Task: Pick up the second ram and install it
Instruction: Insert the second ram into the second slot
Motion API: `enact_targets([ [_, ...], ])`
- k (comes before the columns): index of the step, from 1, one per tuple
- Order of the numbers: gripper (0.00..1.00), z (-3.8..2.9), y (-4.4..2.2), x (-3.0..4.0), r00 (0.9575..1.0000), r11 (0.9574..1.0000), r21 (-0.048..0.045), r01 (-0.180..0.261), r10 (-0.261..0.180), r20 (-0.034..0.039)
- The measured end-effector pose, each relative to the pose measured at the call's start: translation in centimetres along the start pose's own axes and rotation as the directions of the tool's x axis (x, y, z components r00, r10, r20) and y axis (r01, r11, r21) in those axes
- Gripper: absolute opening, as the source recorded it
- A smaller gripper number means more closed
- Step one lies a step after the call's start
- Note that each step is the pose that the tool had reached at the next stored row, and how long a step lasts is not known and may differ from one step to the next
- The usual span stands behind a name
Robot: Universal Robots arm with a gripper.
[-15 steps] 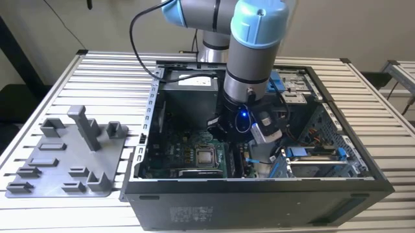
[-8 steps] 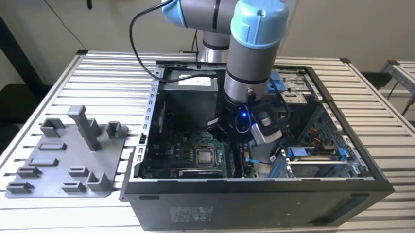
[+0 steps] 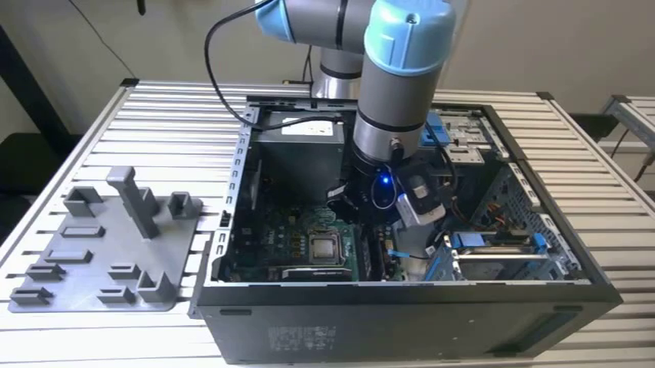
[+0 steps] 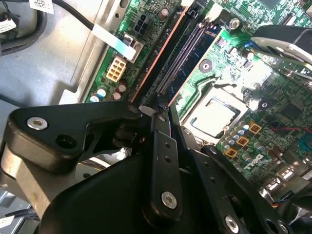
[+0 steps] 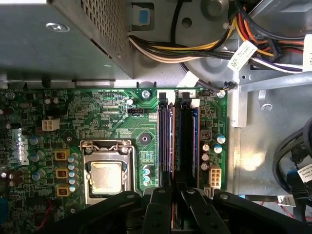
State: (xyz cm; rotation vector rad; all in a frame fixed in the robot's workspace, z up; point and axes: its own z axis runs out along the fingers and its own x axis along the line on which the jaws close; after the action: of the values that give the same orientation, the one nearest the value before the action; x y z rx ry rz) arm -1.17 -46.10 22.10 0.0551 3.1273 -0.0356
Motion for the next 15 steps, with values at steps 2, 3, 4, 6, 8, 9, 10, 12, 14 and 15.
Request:
enact_targets([
  [2, 0.15, 0.0, 0.0, -0.01, 1.0, 1.0, 0.0, 0.006, -0.006, 0.0001],
  [3, 0.15, 0.0, 0.0, -0.02, 0.9999, 0.9999, -0.0001, 0.011, -0.011, 0.0004],
  [4, 0.15, 0.0, 0.0, -0.02, 0.9999, 0.9999, -0.0002, 0.016, -0.016, 0.0008],
  [6, 0.15, 0.0, 0.0, -0.02, 0.9998, 0.9998, -0.0002, 0.021, -0.021, 0.0012],
  [8, 0.15, 0.1, 0.0, 0.0, 0.9998, 0.9998, -0.0002, 0.021, -0.021, 0.0023],
  [9, 0.15, 0.14, 0.0, 0.0, 0.9998, 0.9998, -0.0001, 0.021, -0.021, 0.0025],
  [10, 0.15, 0.19, 0.0, 0.0, 0.9998, 0.9998, -0.0001, 0.021, -0.021, 0.0026],
  [12, 0.15, 0.24, 0.0, 0.01, 0.9998, 0.9998, -0.0001, 0.021, -0.021, 0.0026],
  [14, 0.15, 0.24, 0.0, 0.04, 0.9998, 0.9998, 0.0, 0.021, -0.021, 0.0025],
  [15, 0.15, 0.25, 0.0, 0.04, 0.9998, 0.9998, 0.0, 0.021, -0.021, 0.0026],
])
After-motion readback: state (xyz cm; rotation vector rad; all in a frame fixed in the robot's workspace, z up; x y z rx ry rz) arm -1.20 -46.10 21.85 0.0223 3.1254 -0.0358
